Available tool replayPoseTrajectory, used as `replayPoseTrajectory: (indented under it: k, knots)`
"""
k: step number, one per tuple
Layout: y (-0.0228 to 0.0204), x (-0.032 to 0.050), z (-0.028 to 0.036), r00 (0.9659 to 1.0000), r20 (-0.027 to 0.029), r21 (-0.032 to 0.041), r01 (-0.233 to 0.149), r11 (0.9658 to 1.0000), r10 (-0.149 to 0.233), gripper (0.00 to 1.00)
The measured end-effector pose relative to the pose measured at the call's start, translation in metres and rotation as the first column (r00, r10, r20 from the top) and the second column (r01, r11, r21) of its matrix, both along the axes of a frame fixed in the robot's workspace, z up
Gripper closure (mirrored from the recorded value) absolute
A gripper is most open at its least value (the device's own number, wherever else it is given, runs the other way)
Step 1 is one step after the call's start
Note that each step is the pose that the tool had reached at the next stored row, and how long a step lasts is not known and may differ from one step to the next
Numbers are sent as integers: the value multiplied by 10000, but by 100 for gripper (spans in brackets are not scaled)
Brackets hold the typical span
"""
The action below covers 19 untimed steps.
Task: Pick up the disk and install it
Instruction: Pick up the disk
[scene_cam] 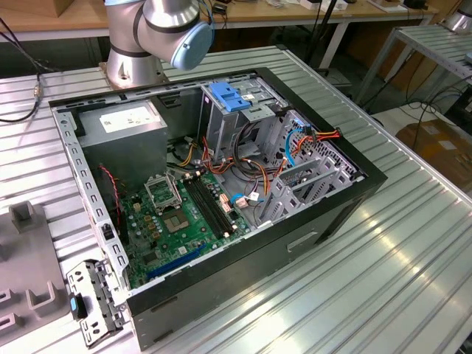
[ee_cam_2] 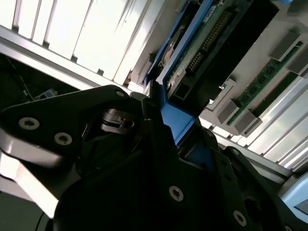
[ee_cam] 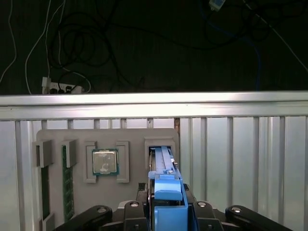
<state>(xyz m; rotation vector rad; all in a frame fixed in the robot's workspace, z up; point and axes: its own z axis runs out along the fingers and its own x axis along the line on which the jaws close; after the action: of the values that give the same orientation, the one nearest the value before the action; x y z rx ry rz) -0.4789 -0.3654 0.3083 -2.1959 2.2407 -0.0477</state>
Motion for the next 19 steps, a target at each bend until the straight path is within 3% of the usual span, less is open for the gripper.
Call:
replayPoseTrajectory:
  k: [4, 19]
  knots:
    - [0, 0, 127, 10000, -1, -1, 0, 10000, 0, 63]
    - [0, 0, 403, 10000, 1, 0, 0, 10000, 0, 63]
